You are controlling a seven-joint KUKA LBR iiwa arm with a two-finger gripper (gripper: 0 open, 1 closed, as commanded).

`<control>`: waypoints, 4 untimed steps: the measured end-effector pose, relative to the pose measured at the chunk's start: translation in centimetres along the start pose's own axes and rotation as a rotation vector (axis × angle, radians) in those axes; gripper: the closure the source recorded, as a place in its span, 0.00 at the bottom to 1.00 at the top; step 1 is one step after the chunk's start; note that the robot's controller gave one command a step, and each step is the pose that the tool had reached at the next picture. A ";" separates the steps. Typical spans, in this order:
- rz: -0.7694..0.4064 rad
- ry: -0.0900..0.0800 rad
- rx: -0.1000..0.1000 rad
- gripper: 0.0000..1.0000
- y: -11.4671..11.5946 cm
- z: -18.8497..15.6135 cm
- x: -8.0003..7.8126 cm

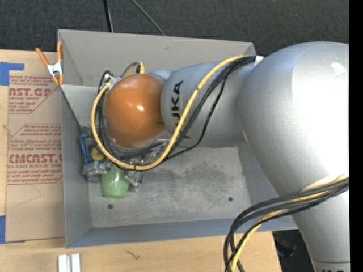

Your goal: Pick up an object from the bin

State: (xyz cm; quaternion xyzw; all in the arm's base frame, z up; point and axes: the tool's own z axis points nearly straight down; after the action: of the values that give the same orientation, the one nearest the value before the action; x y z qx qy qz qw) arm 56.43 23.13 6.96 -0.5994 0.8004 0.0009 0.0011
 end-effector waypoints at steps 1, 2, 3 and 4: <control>0.002 -0.001 0.000 0.00 0.0 0.0 -0.1; 0.002 0.000 -0.002 1.00 0.1 0.0 -0.1; 0.004 -0.002 0.001 1.00 0.1 -1.5 -0.2; 0.005 -0.005 0.007 1.00 0.0 -8.9 -0.5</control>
Offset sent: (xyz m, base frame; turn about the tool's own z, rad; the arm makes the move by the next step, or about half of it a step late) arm 0.0000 0.0000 0.0000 0.0000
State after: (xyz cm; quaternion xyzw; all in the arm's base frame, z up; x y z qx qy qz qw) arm 56.58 23.59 15.84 -0.5973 0.8020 -0.0003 0.0053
